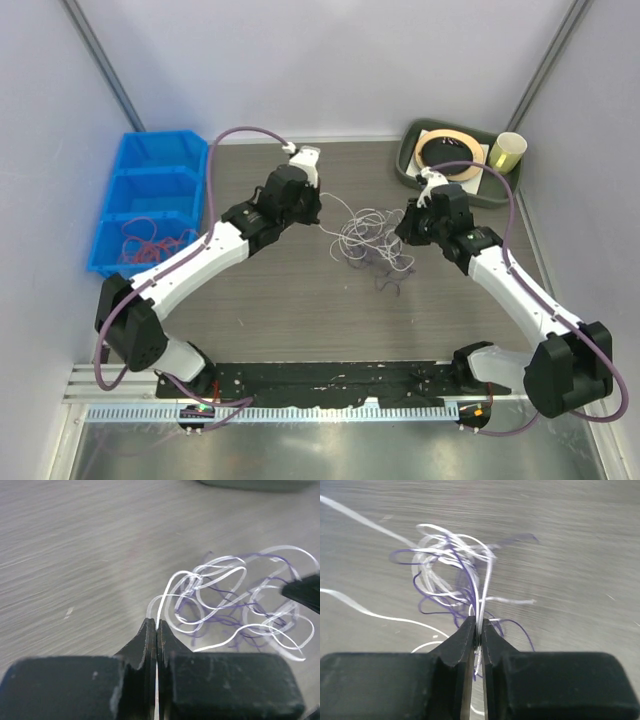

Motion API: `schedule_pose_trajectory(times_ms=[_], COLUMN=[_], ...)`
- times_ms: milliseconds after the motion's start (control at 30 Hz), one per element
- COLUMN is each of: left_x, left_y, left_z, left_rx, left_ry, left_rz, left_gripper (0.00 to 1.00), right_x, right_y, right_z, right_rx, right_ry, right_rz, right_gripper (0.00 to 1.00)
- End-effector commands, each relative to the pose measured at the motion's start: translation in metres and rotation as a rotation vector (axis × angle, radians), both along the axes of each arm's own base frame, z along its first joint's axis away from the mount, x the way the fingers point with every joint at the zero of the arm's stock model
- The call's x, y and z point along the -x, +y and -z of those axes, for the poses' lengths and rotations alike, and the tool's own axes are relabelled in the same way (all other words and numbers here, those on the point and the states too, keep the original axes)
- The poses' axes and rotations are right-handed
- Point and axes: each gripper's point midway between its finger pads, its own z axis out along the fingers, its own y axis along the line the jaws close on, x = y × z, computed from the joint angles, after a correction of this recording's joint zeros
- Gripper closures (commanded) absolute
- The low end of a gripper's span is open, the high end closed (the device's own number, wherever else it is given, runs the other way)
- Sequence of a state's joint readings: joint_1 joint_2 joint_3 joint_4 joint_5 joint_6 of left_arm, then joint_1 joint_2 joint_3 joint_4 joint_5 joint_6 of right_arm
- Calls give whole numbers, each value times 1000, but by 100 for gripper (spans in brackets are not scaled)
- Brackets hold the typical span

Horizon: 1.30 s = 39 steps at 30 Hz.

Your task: Untangle the cables

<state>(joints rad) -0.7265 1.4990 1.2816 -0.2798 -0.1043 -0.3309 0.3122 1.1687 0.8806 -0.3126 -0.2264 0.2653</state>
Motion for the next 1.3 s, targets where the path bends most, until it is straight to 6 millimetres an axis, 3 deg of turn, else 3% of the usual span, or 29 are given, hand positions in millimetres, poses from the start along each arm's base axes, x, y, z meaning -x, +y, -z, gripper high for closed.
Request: schedule_pose_trajectory(times_ms=[0,133,200,267,333,400,567,633,667,700,767,867,967,1067,1133,1267], left_x=[-25,-26,-25,-23,-17,-14,5,9,13,15,21,24,25,28,32,38], left_y=[79,116,135,144,148,144,105,95,83,77,63,55,50,47,44,37], left_z=[-28,-33,-44,-50,-61,-69,-87,-95,-99,-104,-109,-119,-128,-139,-144,-146], left_rx=[-38,6,24,31,47,67,184,211,238,251,278,293,303,320,329,331], left_ry=[-61,-66,-93,-100,-120,-140,-145,-153,-150,-153,-145,-158,-170,-182,-185,-189], left_rz=[-394,-517,-572,-582,-579,-541,-288,-226,-159,-127,-41,8,32,55,77,108], left_gripper=[100,100,100,100,100,100,100,100,100,100,100,100,100,100,100,100], right_x=[-15,-12,-8,-9,-12,-20,-27,-16,-11,3,23,53,71,70,57,18], right_y=[-69,-109,-120,-121,-115,-95,-49,-24,-16,0,12,35,61,91,105,122], right_z=[24,50,67,73,71,60,-8,-31,-57,-70,-100,-116,-112,-86,-60,-52], right_rx=[247,362,392,398,380,295,65,-22,-73,-131,-188,-238,-234,-71,59,143], right_ry=[55,125,172,186,166,112,-167,-262,-389,-444,-599,-701,-710,-698,-679,-708], right_rz=[337,485,514,506,464,387,177,32,-22,-129,-239,-440,-596,-689,-716,-650], right_gripper=[85,87,80,68,62,49,37,36,35,35,34,30,29,27,23,22])
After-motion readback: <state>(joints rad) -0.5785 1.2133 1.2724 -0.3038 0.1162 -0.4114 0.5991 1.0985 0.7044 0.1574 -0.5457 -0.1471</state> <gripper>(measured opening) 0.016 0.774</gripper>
